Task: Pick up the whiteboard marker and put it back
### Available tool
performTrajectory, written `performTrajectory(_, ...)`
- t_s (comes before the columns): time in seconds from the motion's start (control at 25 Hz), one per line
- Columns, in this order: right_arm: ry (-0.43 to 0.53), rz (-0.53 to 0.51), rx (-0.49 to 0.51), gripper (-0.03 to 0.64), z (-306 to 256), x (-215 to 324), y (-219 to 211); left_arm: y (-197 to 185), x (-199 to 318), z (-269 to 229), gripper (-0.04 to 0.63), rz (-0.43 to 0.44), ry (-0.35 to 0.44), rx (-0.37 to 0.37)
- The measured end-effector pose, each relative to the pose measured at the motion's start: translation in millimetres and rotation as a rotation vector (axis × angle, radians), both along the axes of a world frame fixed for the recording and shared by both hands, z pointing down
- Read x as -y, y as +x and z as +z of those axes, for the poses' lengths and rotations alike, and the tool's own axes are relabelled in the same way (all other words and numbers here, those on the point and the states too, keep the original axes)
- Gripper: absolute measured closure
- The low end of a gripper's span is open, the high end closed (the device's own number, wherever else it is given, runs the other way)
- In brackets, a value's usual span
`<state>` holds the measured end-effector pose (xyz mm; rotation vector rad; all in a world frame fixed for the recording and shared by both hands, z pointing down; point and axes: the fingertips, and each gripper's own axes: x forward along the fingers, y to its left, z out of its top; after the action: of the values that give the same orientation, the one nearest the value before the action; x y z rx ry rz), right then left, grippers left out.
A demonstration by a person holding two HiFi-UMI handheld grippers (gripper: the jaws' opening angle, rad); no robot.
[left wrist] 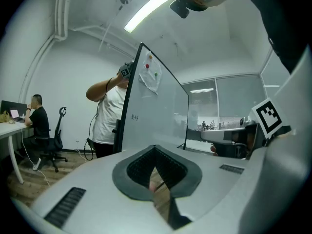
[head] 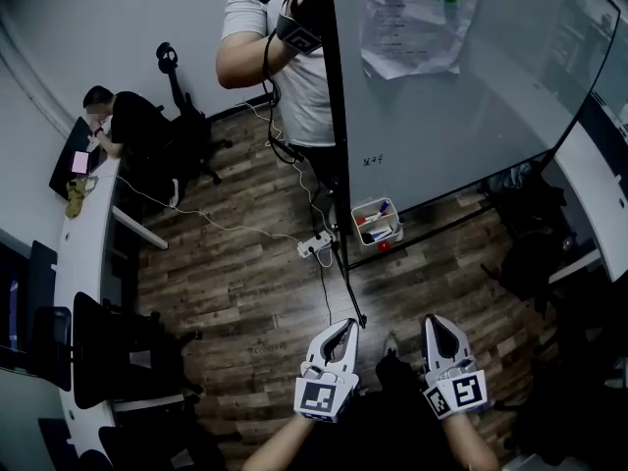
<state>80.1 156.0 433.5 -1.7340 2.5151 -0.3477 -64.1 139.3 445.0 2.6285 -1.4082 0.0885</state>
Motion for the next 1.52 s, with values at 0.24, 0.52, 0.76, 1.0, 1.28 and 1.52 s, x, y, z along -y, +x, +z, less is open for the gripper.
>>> performTrajectory(0.24,0.002,-0.026,0.006,0.603,0,27,10,22,26,7,0.586,0.003,-0.005,0.013)
performTrajectory(0.52,-0.011,-0.06,0.017,0.603,3,54,24,47,54,10,0.586,-0.003,-0.011,0.019)
performTrajectory(0.76,-0.022,-0.096,0.026,0.603,6,72,39,71,71,16,0.586,-0.013,-0.023,0.032)
performTrajectory(1.0,-0.03,-0.146,0.024,0.603,9,87,53,87,89,20,0.586,-0.062,-0.034,0.037)
performTrajectory(1.28,-0.034,-0.194,0.026,0.603,11,100,69,99,102,25,0.586,-0.115,-0.045,0.043)
performTrajectory(1.52,-0.043,-0.186,0.039,0.603,15,111,75,105,116,35,0.586,-0.108,-0.044,0.06)
